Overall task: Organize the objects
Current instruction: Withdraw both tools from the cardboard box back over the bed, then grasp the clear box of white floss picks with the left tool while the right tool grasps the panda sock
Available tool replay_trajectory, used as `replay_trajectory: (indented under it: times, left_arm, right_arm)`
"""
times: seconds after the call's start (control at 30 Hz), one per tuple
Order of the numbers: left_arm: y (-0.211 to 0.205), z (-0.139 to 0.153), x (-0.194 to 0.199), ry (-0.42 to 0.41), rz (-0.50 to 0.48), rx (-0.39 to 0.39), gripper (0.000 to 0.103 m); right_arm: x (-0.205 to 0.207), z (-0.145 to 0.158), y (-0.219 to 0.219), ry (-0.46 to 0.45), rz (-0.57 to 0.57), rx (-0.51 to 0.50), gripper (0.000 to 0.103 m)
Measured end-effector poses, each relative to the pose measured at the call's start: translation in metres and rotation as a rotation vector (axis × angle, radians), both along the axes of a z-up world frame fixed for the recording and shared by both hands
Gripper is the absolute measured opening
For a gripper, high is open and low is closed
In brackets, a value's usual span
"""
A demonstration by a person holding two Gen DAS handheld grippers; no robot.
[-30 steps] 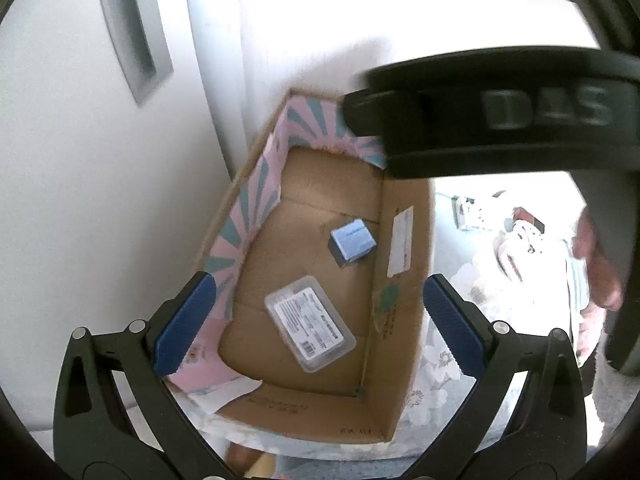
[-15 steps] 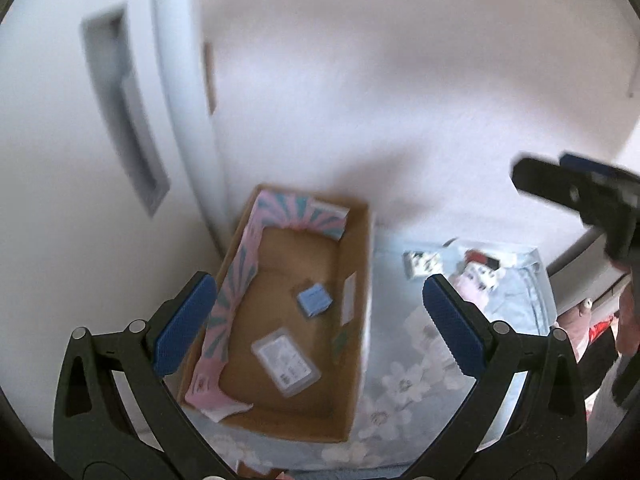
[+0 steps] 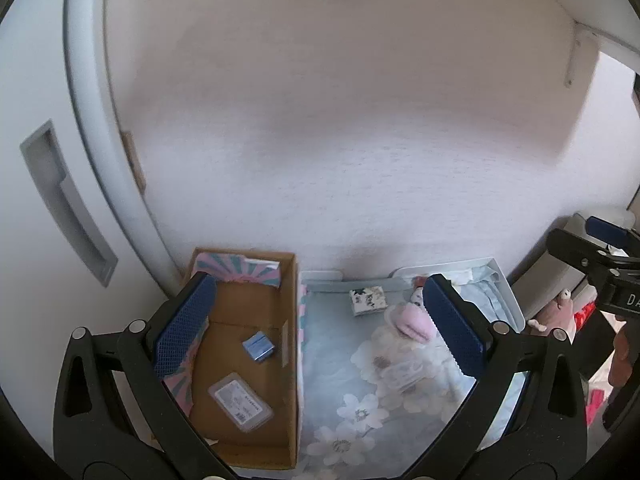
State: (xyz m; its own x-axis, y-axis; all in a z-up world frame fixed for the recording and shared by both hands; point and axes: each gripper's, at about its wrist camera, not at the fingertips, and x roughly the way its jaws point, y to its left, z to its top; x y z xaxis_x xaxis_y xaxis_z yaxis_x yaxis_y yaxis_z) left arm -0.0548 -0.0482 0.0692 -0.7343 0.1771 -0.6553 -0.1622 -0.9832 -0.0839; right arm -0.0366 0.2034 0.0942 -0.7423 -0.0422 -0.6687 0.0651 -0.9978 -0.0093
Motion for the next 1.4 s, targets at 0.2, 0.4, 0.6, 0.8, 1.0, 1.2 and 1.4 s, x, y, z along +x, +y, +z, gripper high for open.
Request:
replay_trajectory:
  times: [0.2,0.4,0.6,0.8,1.0,1.2,1.4]
  left_arm:
    - [0.017,0.002,0.009,0.022,-0.031,-0.024,0.103]
    - [0.026,0.003,0.012,0.023,-0.041,-0.03,0.103]
    - [0.031,-0.003,0.01,0.002,-0.03,-0.024,0.103]
    - [0.048,-0.026,0.011,-0.06,-0.038,-0.011,0.103]
    - [0.08,-0.063,0.017,-0.115,-0.098,-0.002,0.103]
    - [0.117,-0.118,0.018,-0.178,-0.244,-0.033,0.103]
    - [0.142,-0.19,0.013,-0.26,-0.362,-0.113,0.103]
  right_arm:
    - [0.019,-0.004,0.019,0.036,-0.066,-0.005,0.103]
    - [0.026,-0.007,0.028,0.053,-0.074,-0.019,0.103]
    - [0.031,-0.011,0.039,0.077,-0.052,-0.046,0.103]
    - [0.03,-0.022,0.055,0.064,-0.03,-0.054,0.103]
    - [0.02,-0.047,0.075,0.023,0.013,-0.048,0.103]
    - [-0.002,-0.084,0.088,-0.04,0.084,-0.054,0.103]
    - [-0.029,-0.134,0.094,-0.089,0.149,-0.065,0.103]
